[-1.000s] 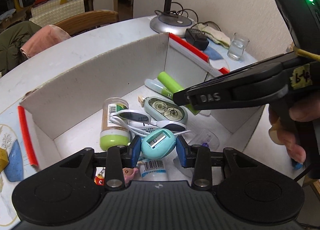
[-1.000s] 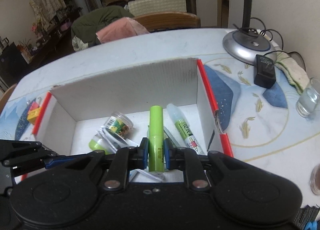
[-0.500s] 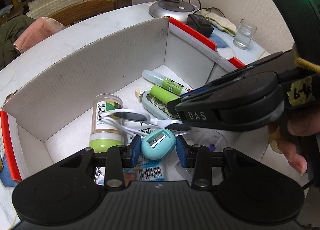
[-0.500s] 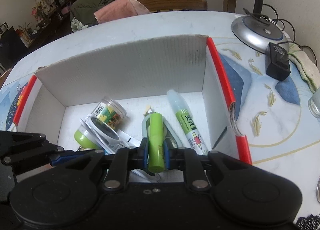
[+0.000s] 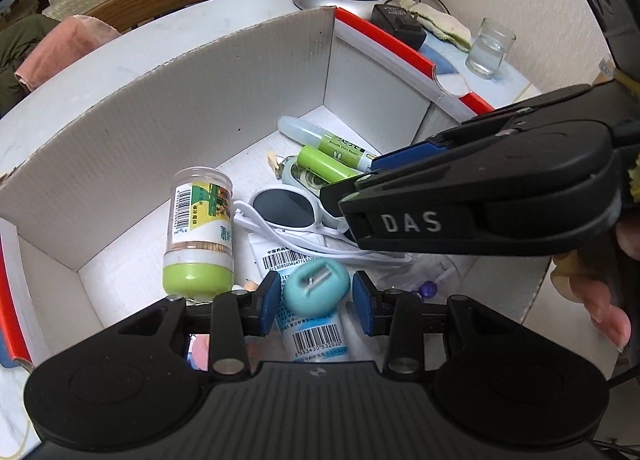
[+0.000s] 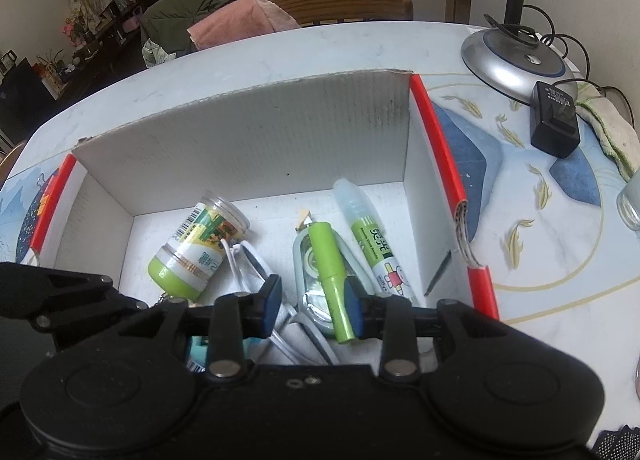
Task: Organize rigid objects
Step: 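Lower and release the sharpener with the left tool while the right tool releases the battery, then withdraw both tools from the box back over the mat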
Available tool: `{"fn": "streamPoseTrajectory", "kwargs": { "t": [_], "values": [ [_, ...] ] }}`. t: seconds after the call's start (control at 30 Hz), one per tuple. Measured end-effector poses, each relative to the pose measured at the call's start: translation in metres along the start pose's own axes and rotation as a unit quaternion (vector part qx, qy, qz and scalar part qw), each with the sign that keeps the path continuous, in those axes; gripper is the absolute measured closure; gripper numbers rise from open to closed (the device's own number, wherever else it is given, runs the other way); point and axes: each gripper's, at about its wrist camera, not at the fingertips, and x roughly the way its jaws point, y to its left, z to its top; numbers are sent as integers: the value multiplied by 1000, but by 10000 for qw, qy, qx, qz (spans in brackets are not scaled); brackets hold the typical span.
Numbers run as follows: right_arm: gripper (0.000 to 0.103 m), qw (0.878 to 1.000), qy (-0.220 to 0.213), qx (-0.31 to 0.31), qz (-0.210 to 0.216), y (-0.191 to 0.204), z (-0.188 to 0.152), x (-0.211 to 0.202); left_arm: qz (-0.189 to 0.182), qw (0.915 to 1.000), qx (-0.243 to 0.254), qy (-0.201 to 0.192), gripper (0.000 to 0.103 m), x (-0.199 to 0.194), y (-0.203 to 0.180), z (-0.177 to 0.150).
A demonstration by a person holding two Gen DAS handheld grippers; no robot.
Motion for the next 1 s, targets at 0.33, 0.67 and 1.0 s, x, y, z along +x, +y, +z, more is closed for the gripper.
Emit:
{"fn": "streamPoseTrajectory", "kwargs": {
  "t": [0.33,0.67,1.0],
  "values": [
    [56,9997,-260,2,38,2,-5,-29,-91,9994,-38,-342,45,-21,1,-8],
    [45,9987,-495,57,96,8,-16,-60,-171,9968,-26,-779,41,-55,1,-20],
    [29,9961,-829,-16,286,34,-27,-98,-173,9918,-221,-1247,38,-104,24,-40]
  ]
}}
